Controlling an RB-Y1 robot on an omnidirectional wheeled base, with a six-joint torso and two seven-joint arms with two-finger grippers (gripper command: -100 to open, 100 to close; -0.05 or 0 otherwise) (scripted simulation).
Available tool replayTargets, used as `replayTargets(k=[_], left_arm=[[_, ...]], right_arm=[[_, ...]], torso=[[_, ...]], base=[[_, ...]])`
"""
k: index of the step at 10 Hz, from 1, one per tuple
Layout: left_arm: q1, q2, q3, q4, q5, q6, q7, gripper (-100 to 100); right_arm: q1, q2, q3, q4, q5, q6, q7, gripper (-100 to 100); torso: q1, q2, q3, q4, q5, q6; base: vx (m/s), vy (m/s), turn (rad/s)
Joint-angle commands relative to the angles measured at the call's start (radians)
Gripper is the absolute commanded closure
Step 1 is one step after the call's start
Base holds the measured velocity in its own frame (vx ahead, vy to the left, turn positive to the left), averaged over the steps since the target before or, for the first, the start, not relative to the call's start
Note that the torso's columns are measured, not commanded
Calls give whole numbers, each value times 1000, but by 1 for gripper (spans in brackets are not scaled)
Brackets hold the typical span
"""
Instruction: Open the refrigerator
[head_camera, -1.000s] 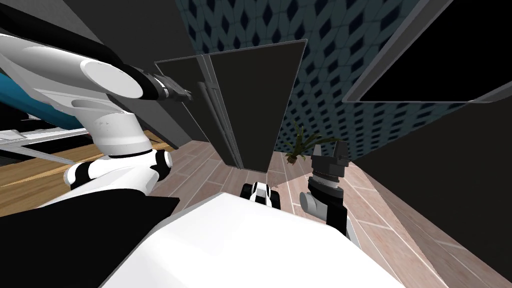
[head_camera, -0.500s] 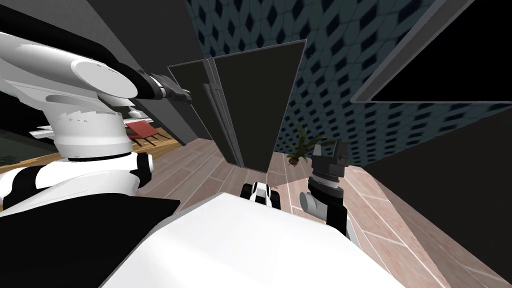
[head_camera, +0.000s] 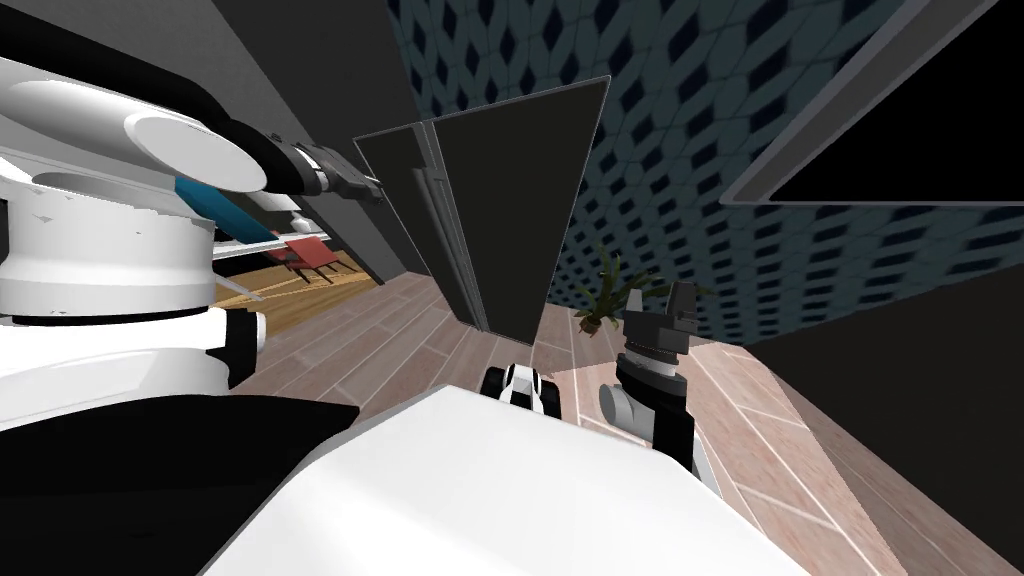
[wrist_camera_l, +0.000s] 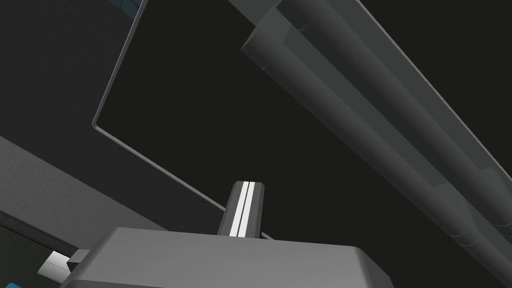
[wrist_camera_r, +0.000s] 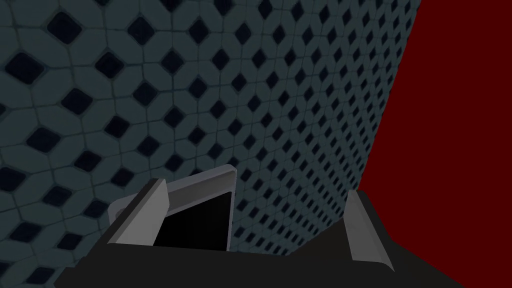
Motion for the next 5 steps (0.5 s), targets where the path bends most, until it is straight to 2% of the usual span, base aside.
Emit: replayTargets(k=[1, 2, 3, 4, 5], left_arm=[[80, 70, 6, 4, 80, -79, 7, 100], [86, 70, 6, 4, 87, -94, 7, 100], [128, 116, 17, 52, 128, -130, 45, 100], [159, 142, 17, 52, 155, -154, 45, 100], [190, 172, 17, 52, 185, -183, 45, 100]], right_arm=[[0, 0, 0, 0, 0, 0, 0, 0], [0, 0, 0, 0, 0, 0, 0, 0], [0, 0, 0, 0, 0, 0, 0, 0], [0, 0, 0, 0, 0, 0, 0, 0], [0, 0, 0, 0, 0, 0, 0, 0]], torso=[[4, -2, -2, -1, 1, 1], [10, -3, -2, -1, 3, 0], [13, -3, -2, -1, 5, -1], [3, 0, 0, 0, 2, -2], [-1, 0, 0, 0, 0, -1]], base=[[1, -36, -37], [4, 6, -14], [-24, -139, 302], [-14, -195, 321], [9, -118, 71]])
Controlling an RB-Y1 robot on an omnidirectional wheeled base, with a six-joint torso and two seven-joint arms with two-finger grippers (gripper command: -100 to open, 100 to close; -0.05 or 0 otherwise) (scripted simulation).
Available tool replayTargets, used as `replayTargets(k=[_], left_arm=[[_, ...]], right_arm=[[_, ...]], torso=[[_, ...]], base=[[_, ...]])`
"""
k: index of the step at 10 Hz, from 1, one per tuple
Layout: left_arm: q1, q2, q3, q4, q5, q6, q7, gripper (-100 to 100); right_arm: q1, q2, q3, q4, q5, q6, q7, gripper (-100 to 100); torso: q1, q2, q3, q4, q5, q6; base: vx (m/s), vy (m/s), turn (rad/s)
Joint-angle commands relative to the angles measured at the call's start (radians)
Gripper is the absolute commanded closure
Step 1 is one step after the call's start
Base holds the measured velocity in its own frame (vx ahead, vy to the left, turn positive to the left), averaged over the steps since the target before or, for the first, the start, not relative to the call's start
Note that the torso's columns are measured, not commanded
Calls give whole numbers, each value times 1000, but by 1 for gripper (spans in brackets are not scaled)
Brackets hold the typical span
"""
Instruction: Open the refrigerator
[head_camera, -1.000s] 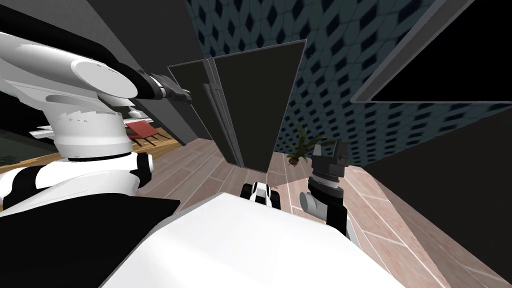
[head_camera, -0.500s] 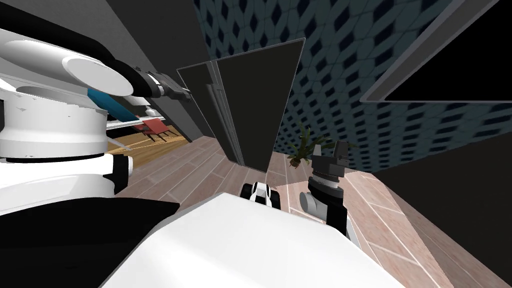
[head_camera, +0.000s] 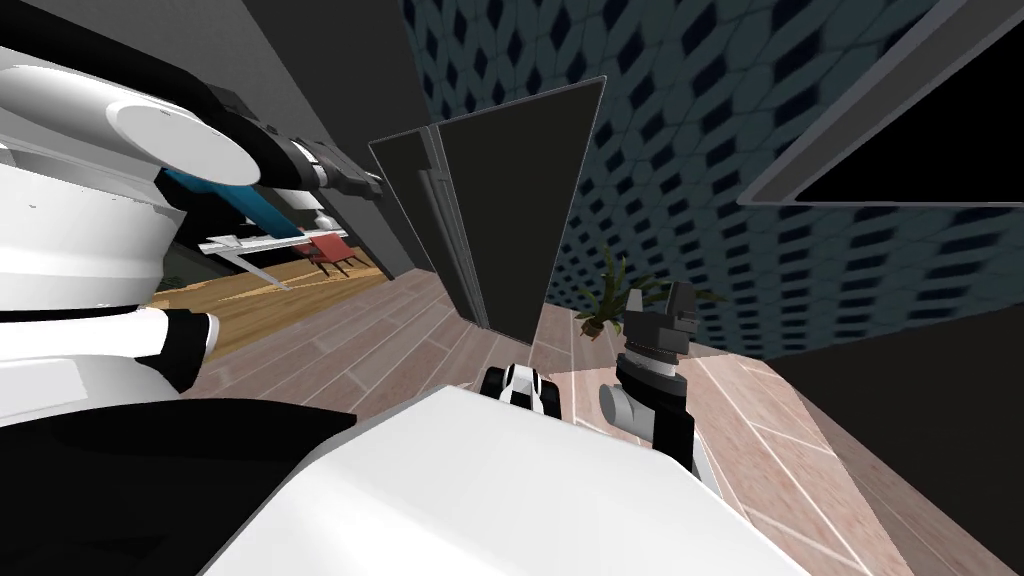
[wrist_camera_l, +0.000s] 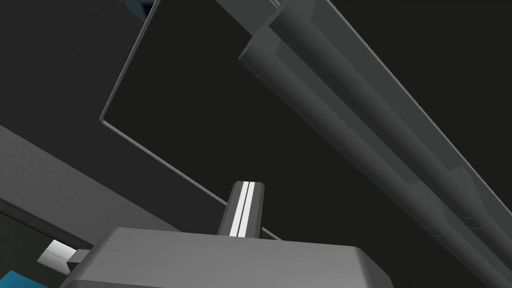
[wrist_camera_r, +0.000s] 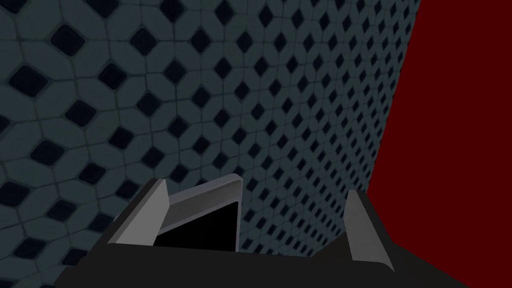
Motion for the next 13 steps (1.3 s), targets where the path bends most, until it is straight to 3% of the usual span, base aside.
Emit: replayTargets(k=[1, 2, 3, 5, 6, 7, 8, 10, 12, 13], left_arm=[[79, 73, -1, 9, 81, -80, 6, 100], [84, 73, -1, 9, 88, -98, 6, 100], [129, 114, 11, 48, 122, -126, 44, 100], [190, 169, 11, 57, 179, -176, 44, 100], [218, 197, 11, 57, 216, -206, 44, 100], [223, 197, 11, 57, 225, -234, 44, 100], [265, 244, 22, 102, 259, -263, 82, 100], [326, 306, 22, 106, 316, -324, 82, 100], [361, 321, 22, 106, 361, -371, 82, 100], [353, 318, 23, 105, 347, -355, 84, 100]], right_arm=[[0, 0, 0, 0, 0, 0, 0, 0], [0, 0, 0, 0, 0, 0, 0, 0], [0, 0, 0, 0, 0, 0, 0, 0], [0, 0, 0, 0, 0, 0, 0, 0], [0, 0, 0, 0, 0, 0, 0, 0], [0, 0, 0, 0, 0, 0, 0, 0], [0, 0, 0, 0, 0, 0, 0, 0], [0, 0, 0, 0, 0, 0, 0, 0], [0, 0, 0, 0, 0, 0, 0, 0], [0, 0, 0, 0, 0, 0, 0, 0]], torso=[[5, -2, -2, -1, 1, 1], [11, -3, -2, -1, 4, 1], [14, -3, -2, -1, 5, 0], [-1, 1, 0, 0, 0, 0], [6, -2, -1, -1, 1, 2], [12, -3, -2, -2, 4, 0], [14, -4, -2, -1, 5, -1], [0, 1, 1, 0, 0, 0], [11, -4, -2, -2, 4, 0], [13, -4, -3, -1, 5, 0]], base=[[3, -35, -42], [-1, 14, -21], [-30, -159, 398], [-26, -154, 162], [-9, -14, -79], [1, 19, -15], [-42, -132, 373], [-32, -144, 170], [-5, -15, -31], [0, 0, 0]])
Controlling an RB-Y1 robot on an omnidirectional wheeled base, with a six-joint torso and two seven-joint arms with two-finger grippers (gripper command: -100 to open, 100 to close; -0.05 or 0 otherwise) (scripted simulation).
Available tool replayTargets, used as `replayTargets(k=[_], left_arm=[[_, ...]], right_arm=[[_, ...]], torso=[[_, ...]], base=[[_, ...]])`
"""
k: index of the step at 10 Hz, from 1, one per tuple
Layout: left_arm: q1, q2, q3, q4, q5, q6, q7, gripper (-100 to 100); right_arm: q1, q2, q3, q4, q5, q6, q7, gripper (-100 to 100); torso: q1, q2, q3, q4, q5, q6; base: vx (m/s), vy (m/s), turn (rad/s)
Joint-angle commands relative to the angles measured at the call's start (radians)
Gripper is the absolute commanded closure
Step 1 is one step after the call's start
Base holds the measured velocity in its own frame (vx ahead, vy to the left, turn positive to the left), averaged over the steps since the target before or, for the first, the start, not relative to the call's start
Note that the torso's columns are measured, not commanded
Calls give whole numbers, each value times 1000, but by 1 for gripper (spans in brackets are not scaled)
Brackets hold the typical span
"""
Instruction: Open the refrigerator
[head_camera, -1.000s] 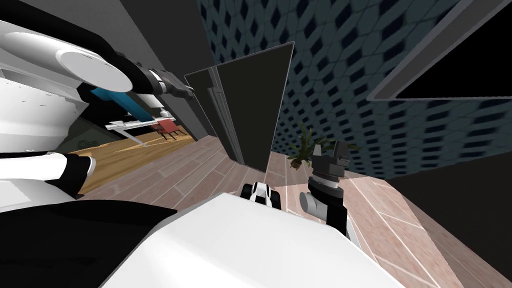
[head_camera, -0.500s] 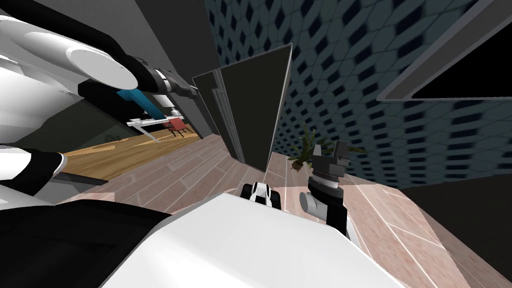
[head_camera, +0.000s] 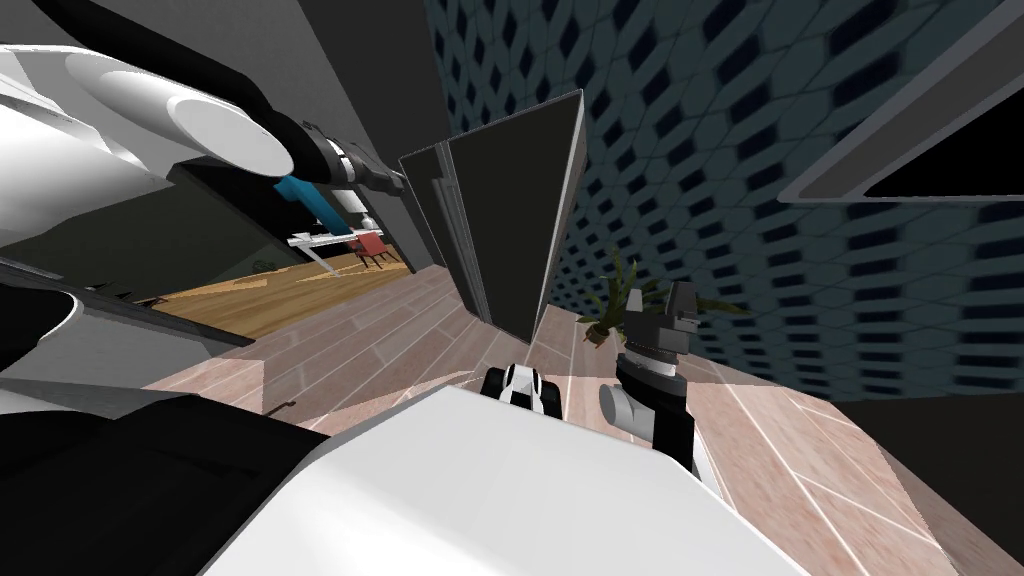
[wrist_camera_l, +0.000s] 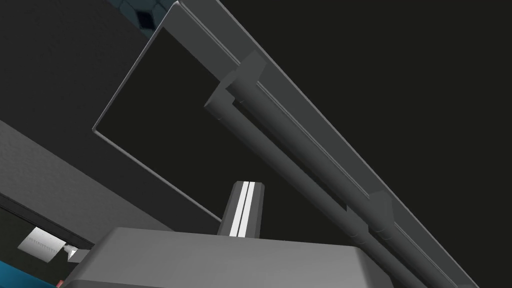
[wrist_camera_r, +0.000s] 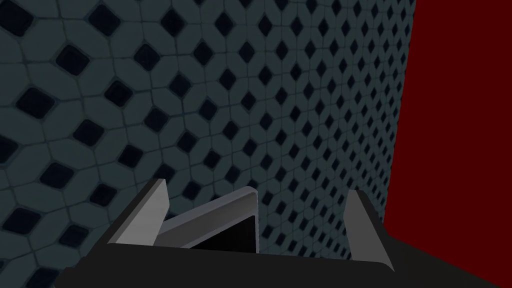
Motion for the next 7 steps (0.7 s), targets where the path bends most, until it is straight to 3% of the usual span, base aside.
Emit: replayTargets(k=[1, 7], left_arm=[[-3, -2, 1, 9, 2, -9, 0, -100], [-19, -15, 5, 43, -5, -24, 4, -100]], right_arm=[[0, 0, 0, 0, 0, 0, 0, 0], [0, 0, 0, 0, 0, 0, 0, 0]], torso=[[-2, 1, 1, 0, -1, 0], [-7, 3, 2, 1, -2, 0]], base=[[112, 13, -87], [217, 30, -78]])
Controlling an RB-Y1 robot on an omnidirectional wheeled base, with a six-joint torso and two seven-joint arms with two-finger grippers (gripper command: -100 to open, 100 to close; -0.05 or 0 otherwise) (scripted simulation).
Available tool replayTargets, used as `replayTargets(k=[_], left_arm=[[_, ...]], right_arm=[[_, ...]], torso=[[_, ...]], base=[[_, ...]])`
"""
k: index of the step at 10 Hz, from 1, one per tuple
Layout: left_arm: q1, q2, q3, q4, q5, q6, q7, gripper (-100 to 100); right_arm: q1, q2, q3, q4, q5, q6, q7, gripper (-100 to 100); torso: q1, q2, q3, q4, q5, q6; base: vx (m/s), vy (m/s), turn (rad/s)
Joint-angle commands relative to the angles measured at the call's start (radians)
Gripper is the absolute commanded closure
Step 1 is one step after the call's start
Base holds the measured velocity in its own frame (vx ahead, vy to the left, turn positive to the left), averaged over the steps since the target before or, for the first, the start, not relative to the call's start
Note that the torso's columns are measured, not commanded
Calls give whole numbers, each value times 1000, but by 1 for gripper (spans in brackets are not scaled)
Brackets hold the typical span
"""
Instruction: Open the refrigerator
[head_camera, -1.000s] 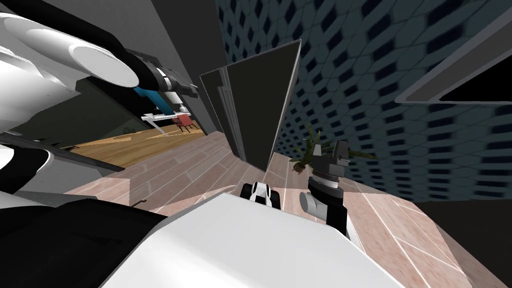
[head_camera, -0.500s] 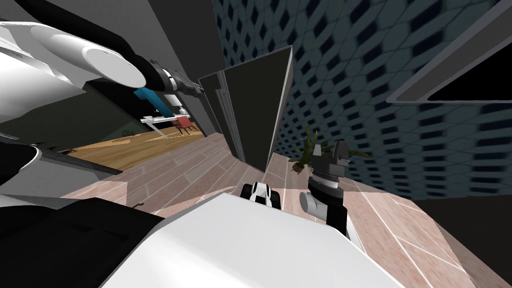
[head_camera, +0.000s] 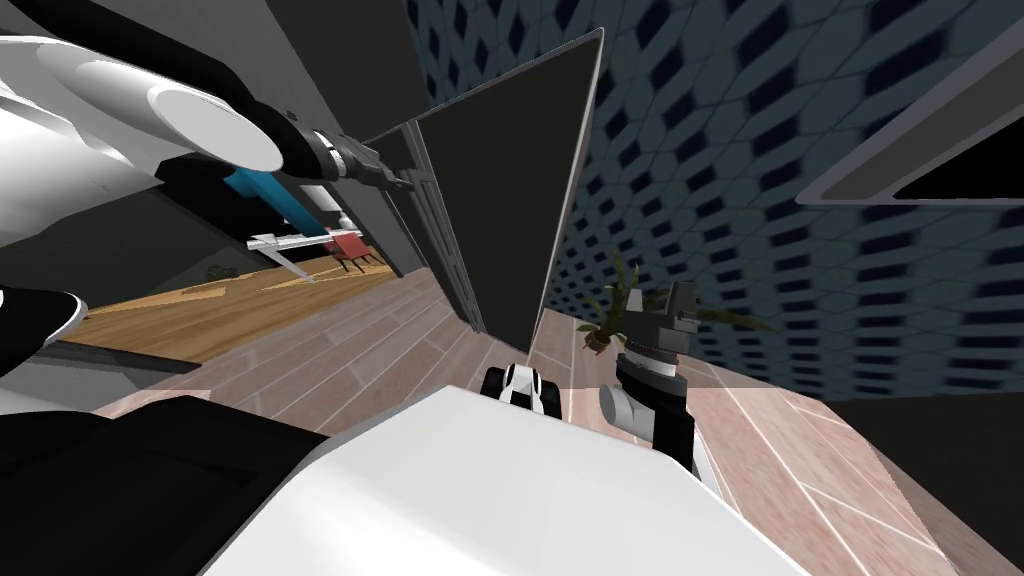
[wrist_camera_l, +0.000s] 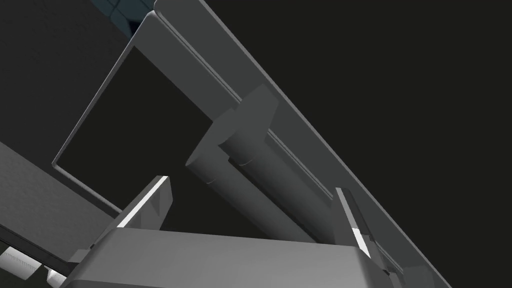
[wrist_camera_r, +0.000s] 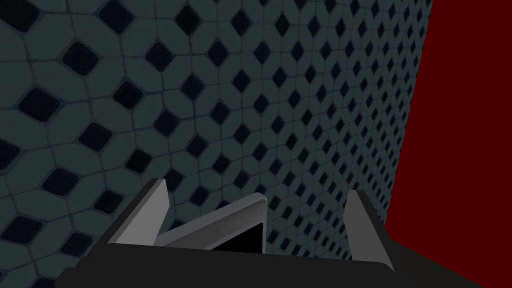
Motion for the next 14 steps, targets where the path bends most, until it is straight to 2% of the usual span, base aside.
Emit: replayTargets(k=[1, 4, 5, 6, 7, 9, 10, 11, 14], left_arm=[[-8, -6, 2, 16, -4, -9, 5, -100], [-9, -11, 4, 11, -18, -8, 16, -100], [-9, -11, 4, 11, -18, -8, 16, 100], [-12, -15, 3, 48, -40, 3, 14, 100], [-12, -15, 3, 48, -40, 3, 14, 100], [-14, -19, 2, 84, -63, 14, 12, 100], [-14, -19, 2, 84, -63, 14, 12, 100], [-17, -24, 0, 120, -85, 26, 10, 100], [-20, -30, -2, 174, -118, 43, 7, 100]], right_arm=[[0, 0, 0, 0, 0, 0, 0, 0], [0, 0, 0, 0, 0, 0, 0, 0], [0, 0, 0, 0, 0, 0, 0, 0], [-1, 0, 0, 0, 0, 0, 0, 0], [0, 1, 0, 0, 0, 0, 0, 0], [-1, 1, 0, 0, 0, 0, 0, 0], [-1, 0, 0, 0, 0, 0, 0, 0], [-1, 0, 0, 0, 0, 0, 0, 0], [-1, 1, 1, 0, 0, 0, 0, 0]], torso=[[0, 0, 0, 0, 0, 0], [-1, 5, 3, 1, 0, 0], [-2, 7, 5, 3, -1, 0], [-1, 5, 4, 1, 0, 0], [-4, 6, 5, 2, 2, -7], [-2, 5, 4, 1, 0, 0], [-1, 3, 2, 2, -1, -1], [0, -1, -1, 1, -2, 2], [-4, 2, 2, 0, -1, -1]], base=[[227, 42, -98], [105, 29, -32], [14, 5, -2], [-44, -163, 175], [-70, -209, 164], [-96, -185, 143], [-65, -135, 84], [-84, -207, 156], [-131, -281, 216]])
